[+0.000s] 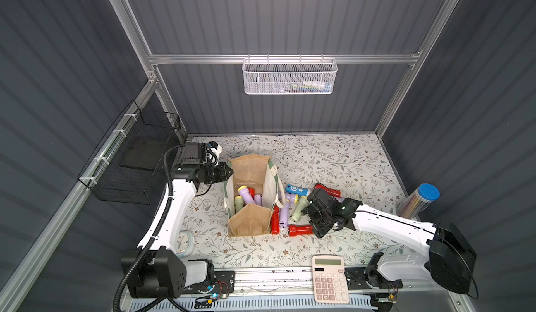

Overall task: Put the flashlights into the tote bags
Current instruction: Pick up the flashlight from the center of the board.

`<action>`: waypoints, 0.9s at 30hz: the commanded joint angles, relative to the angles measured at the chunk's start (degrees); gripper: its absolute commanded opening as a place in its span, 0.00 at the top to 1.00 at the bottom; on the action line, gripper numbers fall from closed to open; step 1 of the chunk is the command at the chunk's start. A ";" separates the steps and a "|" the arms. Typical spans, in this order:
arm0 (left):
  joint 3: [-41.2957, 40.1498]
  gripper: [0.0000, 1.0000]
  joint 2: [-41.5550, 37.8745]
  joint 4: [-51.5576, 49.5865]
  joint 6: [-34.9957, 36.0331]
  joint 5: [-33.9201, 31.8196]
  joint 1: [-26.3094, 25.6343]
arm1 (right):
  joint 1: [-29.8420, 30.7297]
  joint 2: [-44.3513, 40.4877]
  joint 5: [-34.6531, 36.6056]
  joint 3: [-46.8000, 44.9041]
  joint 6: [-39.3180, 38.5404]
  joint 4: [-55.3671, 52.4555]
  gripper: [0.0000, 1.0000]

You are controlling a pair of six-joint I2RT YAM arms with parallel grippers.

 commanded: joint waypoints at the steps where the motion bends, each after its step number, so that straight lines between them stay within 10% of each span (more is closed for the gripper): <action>1: 0.51 0.78 -2.11 -0.69 -0.17 1.05 0.41 | 0.83 -0.41 -0.51 0.79 3.43 -1.54 0.23; 27: 0.25 0.77 -0.74 -0.70 0.06 1.11 0.41 | -0.29 5.41 -0.23 -3.62 7.59 -1.89 0.29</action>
